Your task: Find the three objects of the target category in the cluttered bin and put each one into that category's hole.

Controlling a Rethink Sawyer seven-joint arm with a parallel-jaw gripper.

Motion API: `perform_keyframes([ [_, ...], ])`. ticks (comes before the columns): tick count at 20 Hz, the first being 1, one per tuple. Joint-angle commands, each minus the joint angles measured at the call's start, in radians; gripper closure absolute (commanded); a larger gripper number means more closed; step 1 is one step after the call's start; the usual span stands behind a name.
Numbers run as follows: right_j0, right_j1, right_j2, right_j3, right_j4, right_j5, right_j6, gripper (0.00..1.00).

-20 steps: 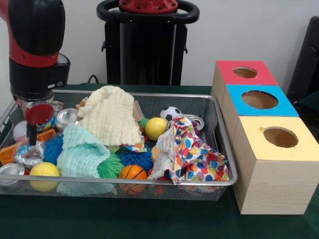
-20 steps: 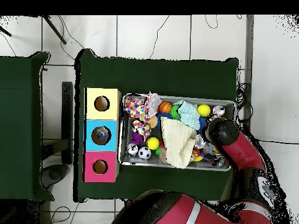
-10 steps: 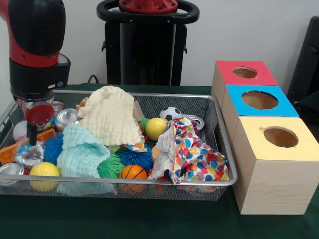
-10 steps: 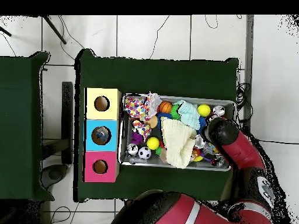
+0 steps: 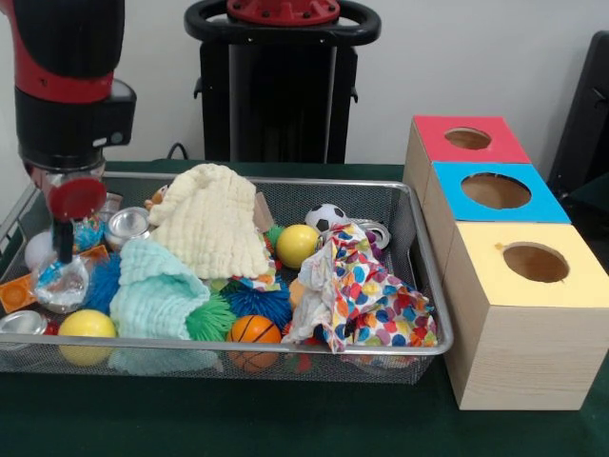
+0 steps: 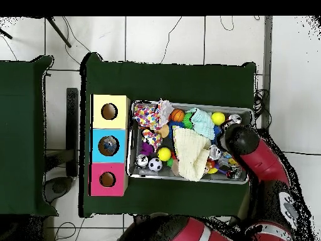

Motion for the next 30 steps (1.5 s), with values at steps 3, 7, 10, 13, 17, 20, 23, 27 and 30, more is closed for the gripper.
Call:
perform_keyframes([
  [3, 0.035, -0.152, 0.020, -0.042, -0.051, 0.245, 0.097, 1.00],
  [7, 0.038, -0.183, 0.022, -0.044, -0.057, 0.269, 0.084, 1.00],
  [10, 0.043, -0.206, 0.032, -0.022, -0.069, 0.254, 0.062, 1.00],
  [13, 0.064, -0.232, 0.033, 0.022, -0.070, 0.243, 0.072, 1.00],
  [17, 0.116, -0.276, 0.008, 0.058, -0.082, 0.277, 0.096, 1.00],
  [20, 0.150, -0.300, 0.004, 0.095, -0.087, 0.277, 0.110, 1.00],
  [23, 0.182, -0.317, 0.006, 0.132, -0.095, 0.243, 0.120, 1.00],
  [27, 0.207, -0.333, 0.019, 0.153, -0.145, 0.255, 0.058, 1.00],
  [30, 0.214, -0.345, 0.046, 0.174, -0.191, 0.268, -0.016, 1.00],
])
